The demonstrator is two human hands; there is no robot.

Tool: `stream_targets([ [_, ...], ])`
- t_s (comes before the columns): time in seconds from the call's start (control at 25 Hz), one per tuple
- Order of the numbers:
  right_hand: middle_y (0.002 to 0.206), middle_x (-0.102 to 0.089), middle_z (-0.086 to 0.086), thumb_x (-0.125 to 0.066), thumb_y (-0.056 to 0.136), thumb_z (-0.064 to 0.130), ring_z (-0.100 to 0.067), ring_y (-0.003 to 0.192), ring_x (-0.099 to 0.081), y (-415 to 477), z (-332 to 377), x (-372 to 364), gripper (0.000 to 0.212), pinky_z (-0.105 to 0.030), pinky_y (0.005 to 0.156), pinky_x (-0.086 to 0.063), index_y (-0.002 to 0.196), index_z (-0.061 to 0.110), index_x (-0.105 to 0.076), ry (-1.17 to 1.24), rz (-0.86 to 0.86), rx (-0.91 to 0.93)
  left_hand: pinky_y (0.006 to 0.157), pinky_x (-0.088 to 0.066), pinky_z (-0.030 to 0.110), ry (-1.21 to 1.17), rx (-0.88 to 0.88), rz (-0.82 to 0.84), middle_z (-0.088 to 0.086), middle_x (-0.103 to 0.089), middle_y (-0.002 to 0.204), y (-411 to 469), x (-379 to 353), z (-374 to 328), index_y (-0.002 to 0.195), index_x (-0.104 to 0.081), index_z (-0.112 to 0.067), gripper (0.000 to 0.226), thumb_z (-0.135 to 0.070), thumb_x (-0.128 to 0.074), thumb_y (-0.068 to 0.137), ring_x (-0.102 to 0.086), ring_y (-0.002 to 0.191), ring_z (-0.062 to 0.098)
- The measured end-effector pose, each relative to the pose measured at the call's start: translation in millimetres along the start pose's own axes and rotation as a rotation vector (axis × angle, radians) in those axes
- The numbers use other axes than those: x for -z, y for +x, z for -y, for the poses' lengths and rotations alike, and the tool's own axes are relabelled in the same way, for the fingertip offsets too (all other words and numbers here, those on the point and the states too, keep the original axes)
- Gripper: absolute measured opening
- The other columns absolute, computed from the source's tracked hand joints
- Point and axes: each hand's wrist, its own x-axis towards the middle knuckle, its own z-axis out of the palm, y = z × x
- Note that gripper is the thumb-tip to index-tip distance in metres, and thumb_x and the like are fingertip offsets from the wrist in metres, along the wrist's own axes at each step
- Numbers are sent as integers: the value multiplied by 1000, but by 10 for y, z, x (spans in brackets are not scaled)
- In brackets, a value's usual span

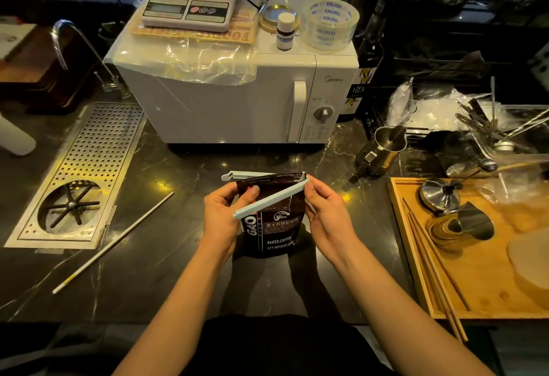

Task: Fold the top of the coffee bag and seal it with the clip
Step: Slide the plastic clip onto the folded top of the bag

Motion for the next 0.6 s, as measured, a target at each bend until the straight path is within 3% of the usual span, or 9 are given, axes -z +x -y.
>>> stream_targets([
  [0.12, 95, -73, -3, -56, 95, 15, -7, 80, -71, -21, -43, -74, 27, -16, 62, -54, 118, 3, -64, 37, -4, 17, 75, -59, 31, -17, -5, -2, 3, -77, 88, -9, -37, 3, 94, -74, -13, 14, -6, -66, 85, -73, 87, 21],
  [0.24, 91, -73, -3, -55, 95, 12, -5, 76, -72, -25, -92, -113, 23, -15, 63, -54, 113, 1, -64, -6, -5, 86, 74, -60, 31, -22, -17, -13, 3, -78, 86, -6, -49, 33, 93, -75, -14, 15, -5, -65, 86, -74, 85, 21],
  [0.4, 95, -71, -3, -57, 95, 16, -7, 85, -68, 41, -88, -60, 20, -16, 70, -54, 109, 5, -66, -288, 14, 205, 75, -59, 31, -41, -18, -13, 5, -77, 89, -4, -48, 56, 94, -74, -14, 14, -6, -65, 86, -73, 88, 23],
  [0.6, 91, -70, 1, -58, 96, 18, -4, 84, -67, 111, 72, 71, 11, -19, 71, -54, 100, 15, -68, -594, 168, 299, 75, -58, 30, -56, -37, -41, 4, -76, 92, -8, -59, 75, 95, -73, -15, 15, -6, -67, 85, -73, 91, 21],
])
